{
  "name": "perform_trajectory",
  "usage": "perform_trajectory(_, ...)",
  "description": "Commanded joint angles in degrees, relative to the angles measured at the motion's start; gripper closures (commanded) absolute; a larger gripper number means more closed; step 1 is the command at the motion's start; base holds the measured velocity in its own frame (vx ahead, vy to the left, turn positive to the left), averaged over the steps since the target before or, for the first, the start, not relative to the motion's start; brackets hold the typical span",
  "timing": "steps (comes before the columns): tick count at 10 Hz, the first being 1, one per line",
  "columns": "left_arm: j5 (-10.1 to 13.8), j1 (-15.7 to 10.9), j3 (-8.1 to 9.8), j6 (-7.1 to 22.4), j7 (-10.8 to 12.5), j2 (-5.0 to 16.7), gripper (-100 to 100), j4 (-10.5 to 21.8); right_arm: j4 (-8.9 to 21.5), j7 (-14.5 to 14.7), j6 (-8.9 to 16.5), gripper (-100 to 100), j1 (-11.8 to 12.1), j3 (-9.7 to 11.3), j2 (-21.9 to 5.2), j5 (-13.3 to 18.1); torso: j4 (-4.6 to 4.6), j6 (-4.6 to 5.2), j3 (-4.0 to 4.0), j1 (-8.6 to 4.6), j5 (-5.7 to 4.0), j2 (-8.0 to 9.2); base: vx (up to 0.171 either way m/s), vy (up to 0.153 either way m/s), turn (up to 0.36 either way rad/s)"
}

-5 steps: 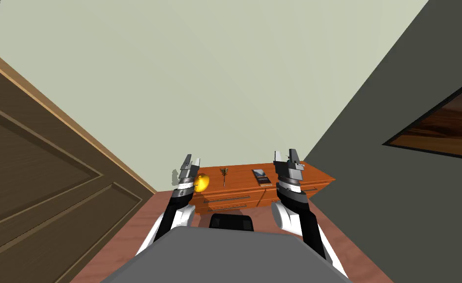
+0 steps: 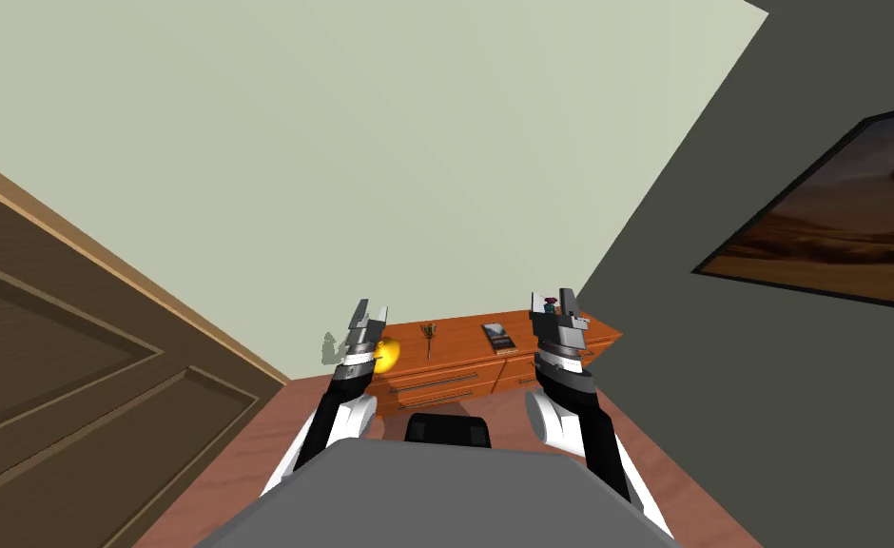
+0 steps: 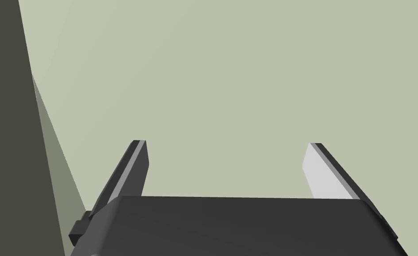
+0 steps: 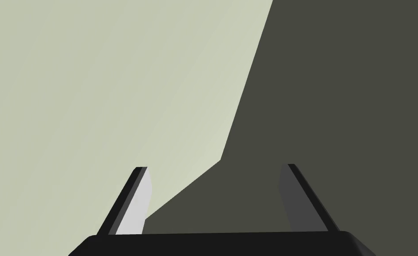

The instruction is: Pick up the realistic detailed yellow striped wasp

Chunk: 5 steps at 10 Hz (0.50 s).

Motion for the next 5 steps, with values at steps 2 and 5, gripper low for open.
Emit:
perform_trajectory(2, 4.0, -1.0, 0.02, -0.9, -0.7, 1.6, -100, 1.8, 0.0, 0.0, 0.0, 0, 0.0, 0.0, 0.0, 0.0, 0.0, -0.02, -0.01, 0.0, 0.0, -0.02, -0.027, -0.02, -0.131)
perform_trajectory(5, 8.7, -1.8, 0.16, -1.6, -1.2, 2.7, -100, 3.3, 0.0, 0.0, 0.0, 0, 0.0, 0.0, 0.0, 0.0, -0.01, 0.0, -0.02, -0.05, -0.01, -0.03, -0.025, -0.025, -0.118)
